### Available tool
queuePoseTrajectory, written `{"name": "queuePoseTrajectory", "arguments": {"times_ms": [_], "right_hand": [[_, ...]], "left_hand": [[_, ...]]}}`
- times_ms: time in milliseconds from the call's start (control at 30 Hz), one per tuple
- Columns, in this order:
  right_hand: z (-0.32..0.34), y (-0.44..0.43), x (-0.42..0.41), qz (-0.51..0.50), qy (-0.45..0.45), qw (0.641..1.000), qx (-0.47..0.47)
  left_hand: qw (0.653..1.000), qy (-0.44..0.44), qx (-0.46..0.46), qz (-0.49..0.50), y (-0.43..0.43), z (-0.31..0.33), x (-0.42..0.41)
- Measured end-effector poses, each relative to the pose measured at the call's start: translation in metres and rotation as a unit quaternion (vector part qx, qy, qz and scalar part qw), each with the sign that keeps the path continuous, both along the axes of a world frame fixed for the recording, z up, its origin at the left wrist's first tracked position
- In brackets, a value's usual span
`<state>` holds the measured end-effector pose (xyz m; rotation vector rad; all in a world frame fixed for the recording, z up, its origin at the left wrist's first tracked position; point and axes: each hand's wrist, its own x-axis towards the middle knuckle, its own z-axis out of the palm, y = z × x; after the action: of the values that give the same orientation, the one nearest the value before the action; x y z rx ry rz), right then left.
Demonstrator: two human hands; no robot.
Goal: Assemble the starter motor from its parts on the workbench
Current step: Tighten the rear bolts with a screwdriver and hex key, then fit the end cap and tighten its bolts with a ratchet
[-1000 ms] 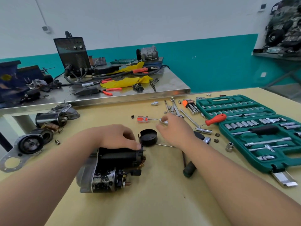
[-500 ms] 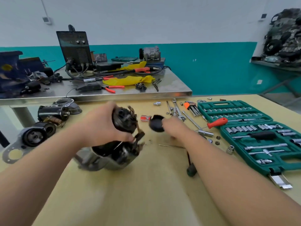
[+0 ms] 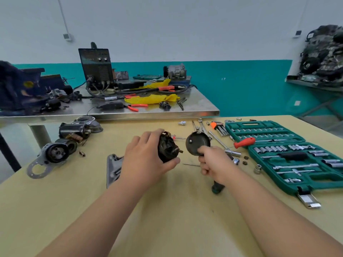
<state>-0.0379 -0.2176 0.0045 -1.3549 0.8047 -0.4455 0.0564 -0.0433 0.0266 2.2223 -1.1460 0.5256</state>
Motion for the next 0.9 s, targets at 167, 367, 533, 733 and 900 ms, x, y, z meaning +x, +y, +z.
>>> {"name": "queuePoseTrajectory", "arguments": {"times_ms": [167, 367, 533, 733, 900], "right_hand": [[-0.012, 0.008, -0.007, 0.028, -0.002, 0.999, -0.038], [-0.007, -0.010, -0.013, 0.076, 0.199, 0.908, -0.361], [-0.009, -0.002, 0.010, 0.188, 0.311, 0.831, -0.420], [-0.026, 0.005, 0.018, 0.163, 0.307, 0.779, -0.522], [-0.026, 0.003, 0.015, 0.174, 0.281, 0.798, -0.504]], "left_hand": [[0.994, -0.056, 0.089, -0.024, -0.001, -0.004, -0.006], [0.997, -0.008, 0.052, -0.050, -0.004, -0.005, -0.005], [0.996, 0.072, 0.003, -0.045, -0.001, 0.005, 0.012], [0.993, 0.102, -0.011, -0.055, -0.001, 0.012, 0.023], [0.992, 0.110, -0.016, -0.061, -0.002, 0.014, 0.028]]}}
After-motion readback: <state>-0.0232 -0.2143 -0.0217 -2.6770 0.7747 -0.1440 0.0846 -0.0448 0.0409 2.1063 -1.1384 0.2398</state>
